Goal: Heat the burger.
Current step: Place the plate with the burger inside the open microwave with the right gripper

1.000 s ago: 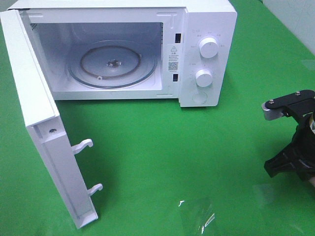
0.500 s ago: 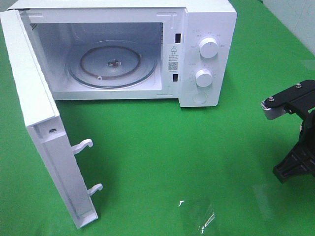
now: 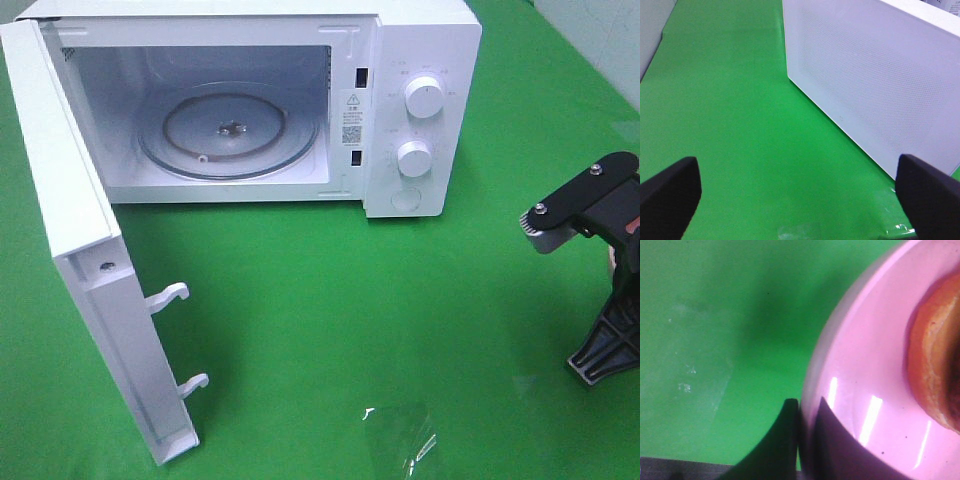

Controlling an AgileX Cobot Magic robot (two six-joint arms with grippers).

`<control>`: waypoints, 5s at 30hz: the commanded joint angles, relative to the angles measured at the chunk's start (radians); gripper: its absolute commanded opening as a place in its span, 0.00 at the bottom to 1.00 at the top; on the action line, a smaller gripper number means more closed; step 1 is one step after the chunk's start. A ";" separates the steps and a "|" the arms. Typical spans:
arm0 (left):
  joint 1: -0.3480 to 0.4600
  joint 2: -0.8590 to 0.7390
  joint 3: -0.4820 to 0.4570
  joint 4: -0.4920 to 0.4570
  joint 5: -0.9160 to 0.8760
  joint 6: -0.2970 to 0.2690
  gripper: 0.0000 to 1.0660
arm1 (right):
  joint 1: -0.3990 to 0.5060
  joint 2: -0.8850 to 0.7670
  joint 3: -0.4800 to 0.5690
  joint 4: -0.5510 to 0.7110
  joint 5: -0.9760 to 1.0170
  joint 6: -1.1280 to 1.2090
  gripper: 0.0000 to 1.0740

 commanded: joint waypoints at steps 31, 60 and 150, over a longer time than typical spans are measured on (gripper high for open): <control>0.005 -0.017 0.001 -0.003 0.002 -0.001 0.92 | 0.491 -0.210 0.117 -0.098 0.202 0.043 0.00; 0.005 -0.017 0.001 -0.003 0.002 -0.001 0.92 | 0.682 -0.250 0.147 -0.155 0.093 -0.184 0.02; 0.005 -0.017 0.001 -0.003 0.002 -0.001 0.92 | 0.002 -0.155 0.142 0.525 -0.679 -2.065 0.00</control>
